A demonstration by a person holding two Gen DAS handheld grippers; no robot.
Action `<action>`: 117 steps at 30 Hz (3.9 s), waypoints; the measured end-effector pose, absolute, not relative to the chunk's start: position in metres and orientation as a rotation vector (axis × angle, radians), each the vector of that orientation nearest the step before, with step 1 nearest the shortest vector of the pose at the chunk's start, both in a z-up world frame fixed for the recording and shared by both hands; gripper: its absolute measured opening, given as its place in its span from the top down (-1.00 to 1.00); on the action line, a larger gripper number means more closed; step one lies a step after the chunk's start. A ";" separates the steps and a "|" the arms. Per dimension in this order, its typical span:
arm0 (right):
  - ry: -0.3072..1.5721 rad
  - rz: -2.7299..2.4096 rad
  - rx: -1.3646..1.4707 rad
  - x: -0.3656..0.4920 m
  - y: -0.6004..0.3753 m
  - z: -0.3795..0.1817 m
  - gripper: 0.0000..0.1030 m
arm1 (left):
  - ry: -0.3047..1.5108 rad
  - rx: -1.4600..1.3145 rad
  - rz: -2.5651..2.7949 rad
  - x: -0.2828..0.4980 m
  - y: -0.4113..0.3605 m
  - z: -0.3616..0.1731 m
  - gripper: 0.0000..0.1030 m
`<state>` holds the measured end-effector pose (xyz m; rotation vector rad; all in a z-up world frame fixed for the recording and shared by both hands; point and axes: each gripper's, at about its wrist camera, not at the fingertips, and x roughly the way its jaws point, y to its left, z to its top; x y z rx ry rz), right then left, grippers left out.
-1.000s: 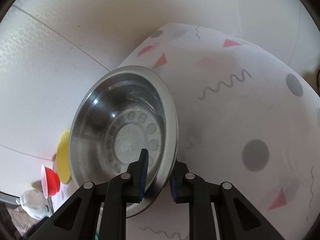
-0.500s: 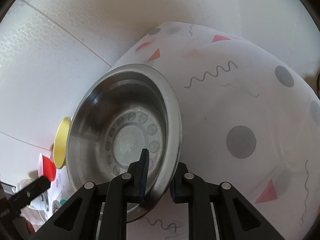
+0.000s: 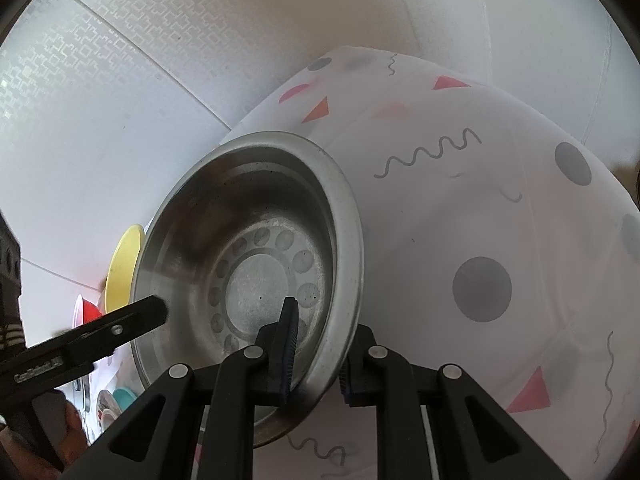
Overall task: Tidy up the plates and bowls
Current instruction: 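Grasp the steel bowl rim with the right gripper, then the left gripper, then carry the steel bowl with both grippers and lower it beside the white kettle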
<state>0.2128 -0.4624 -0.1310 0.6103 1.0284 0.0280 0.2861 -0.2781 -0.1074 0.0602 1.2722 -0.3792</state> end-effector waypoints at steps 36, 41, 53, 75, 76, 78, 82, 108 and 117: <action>1.046 0.039 0.658 0.191 -0.470 -0.128 0.74 | 1.266 0.083 -0.466 0.255 -0.282 -0.112 0.62; 1.031 0.046 0.650 0.185 -0.466 -0.122 0.74 | 1.248 0.060 -0.473 0.244 -0.276 -0.102 0.62; 0.982 0.119 0.602 0.182 -0.432 -0.089 0.74 | 1.171 -0.025 -0.432 0.218 -0.223 -0.068 0.61; 0.993 0.434 0.404 0.176 -0.254 -0.048 0.74 | 1.060 -0.266 -0.181 0.123 -0.020 -0.026 0.58; 0.997 0.455 0.389 0.176 -0.242 -0.047 0.74 | 1.058 -0.276 -0.161 0.119 -0.011 -0.026 0.58; 1.004 0.487 0.369 0.173 -0.226 -0.045 0.74 | 1.053 -0.297 -0.128 0.112 0.002 -0.025 0.58; 1.032 0.552 0.333 0.176 -0.191 -0.049 0.74 | 1.049 -0.349 -0.062 0.092 0.032 -0.027 0.58; 1.208 0.756 0.108 0.153 -0.033 -0.088 0.73 | 1.117 -0.534 0.255 0.027 0.149 -0.082 0.55; 1.245 0.760 0.086 0.155 -0.022 -0.104 0.69 | 1.155 -0.528 0.273 0.024 0.151 -0.099 0.53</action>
